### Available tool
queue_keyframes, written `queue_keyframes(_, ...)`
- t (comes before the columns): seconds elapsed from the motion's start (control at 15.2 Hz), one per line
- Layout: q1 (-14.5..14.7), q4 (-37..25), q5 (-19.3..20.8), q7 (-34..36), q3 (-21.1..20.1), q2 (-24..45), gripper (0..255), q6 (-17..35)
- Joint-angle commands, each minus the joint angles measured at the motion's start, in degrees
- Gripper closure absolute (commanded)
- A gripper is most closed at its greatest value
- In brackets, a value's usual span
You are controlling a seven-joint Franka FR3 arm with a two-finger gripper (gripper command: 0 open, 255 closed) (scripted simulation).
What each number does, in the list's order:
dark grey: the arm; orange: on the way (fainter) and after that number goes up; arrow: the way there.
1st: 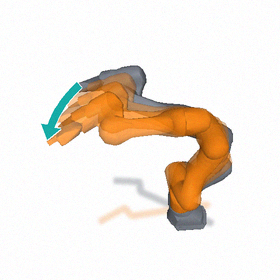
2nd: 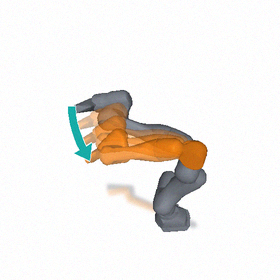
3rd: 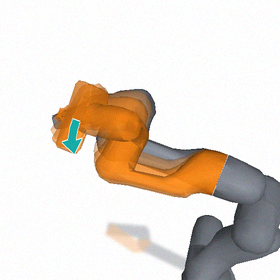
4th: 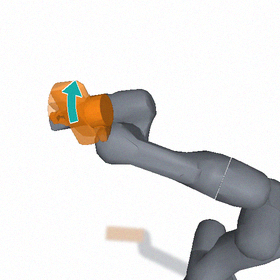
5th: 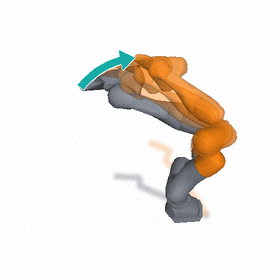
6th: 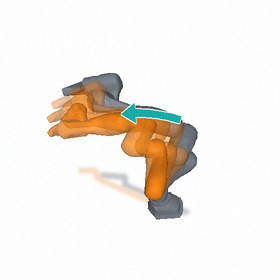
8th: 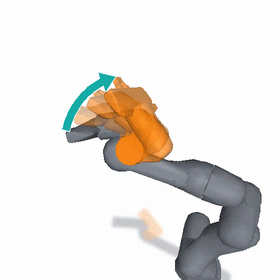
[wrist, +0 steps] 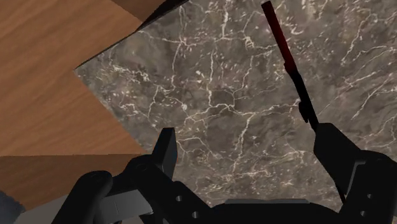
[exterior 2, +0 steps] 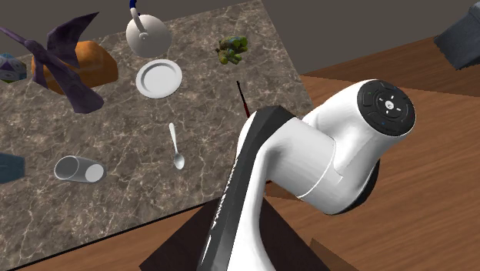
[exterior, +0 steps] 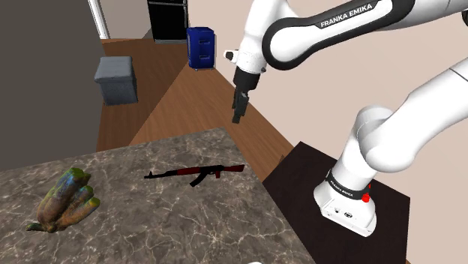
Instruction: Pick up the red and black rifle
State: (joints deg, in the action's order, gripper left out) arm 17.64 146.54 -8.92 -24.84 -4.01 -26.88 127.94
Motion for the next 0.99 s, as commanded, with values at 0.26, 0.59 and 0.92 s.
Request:
queue_keyframes(0.26, 5.1, 0.6, -3.2, -5.8, -2.1, 9.0, 0, 10.8)
queue_keyframes(0.59, 9.1, -0.6, -5.9, -10.9, -4.1, 17.1, 0, 18.7)
queue_keyframes(0.92, 12.1, -2.4, -8.0, -15.4, -6.1, 24.2, 0, 24.8)
